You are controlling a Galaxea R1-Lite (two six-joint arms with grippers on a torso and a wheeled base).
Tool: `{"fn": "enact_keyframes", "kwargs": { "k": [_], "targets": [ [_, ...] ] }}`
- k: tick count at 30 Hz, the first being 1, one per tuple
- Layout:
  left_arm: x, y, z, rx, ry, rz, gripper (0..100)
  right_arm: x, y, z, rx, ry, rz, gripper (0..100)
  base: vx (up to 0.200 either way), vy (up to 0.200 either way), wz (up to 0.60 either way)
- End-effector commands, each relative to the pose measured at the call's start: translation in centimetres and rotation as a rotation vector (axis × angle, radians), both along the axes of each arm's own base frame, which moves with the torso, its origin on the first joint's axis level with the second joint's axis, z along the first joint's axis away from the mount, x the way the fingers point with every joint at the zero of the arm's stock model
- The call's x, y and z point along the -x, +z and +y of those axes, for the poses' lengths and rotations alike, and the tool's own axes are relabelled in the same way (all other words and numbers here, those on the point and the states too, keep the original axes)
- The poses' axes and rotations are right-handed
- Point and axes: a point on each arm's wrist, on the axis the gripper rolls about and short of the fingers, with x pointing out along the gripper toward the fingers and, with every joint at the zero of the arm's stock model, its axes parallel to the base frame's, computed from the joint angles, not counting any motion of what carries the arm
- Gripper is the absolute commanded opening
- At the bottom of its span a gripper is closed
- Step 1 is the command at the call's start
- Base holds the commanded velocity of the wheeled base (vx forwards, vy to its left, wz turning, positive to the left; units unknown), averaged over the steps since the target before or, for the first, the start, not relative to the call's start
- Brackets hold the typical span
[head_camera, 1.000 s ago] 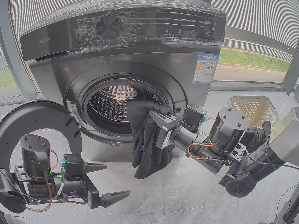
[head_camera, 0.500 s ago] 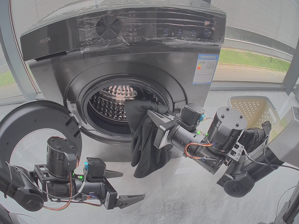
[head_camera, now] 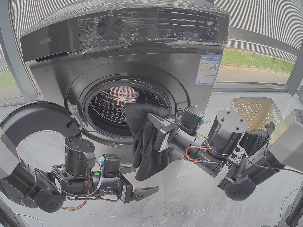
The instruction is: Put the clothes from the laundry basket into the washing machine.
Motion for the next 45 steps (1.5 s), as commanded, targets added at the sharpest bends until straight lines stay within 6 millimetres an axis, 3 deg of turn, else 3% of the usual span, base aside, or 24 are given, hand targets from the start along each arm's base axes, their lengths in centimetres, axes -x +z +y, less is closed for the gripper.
{"fn": "enact_keyframes", "kwargs": {
  "k": [1,9,27,45],
  "targets": [
    [-0.6,-1.4,-0.9,-0.013,-0.008,0.023,100,-0.1,-0.4,0.2,0.004,0.001,0.002,0,0.0,0.0,0.0],
    [-1.7,-2.3,-1.7,0.005,0.008,-0.007,100,0.1,-0.4,0.3,0.005,0.005,0.001,0,0.0,0.0,0.0],
    [-3.0,-1.6,-1.5,0.039,0.071,-0.079,100,0.2,-0.7,0.4,0.01,0.01,0.005,0,0.0,0.0,0.0],
    [-4.3,-4.3,-2.9,0.072,0.093,-0.158,100,0.1,-1.0,0.6,0.017,0.011,0.01,0,0.0,0.0,0.0]
  ]
}}
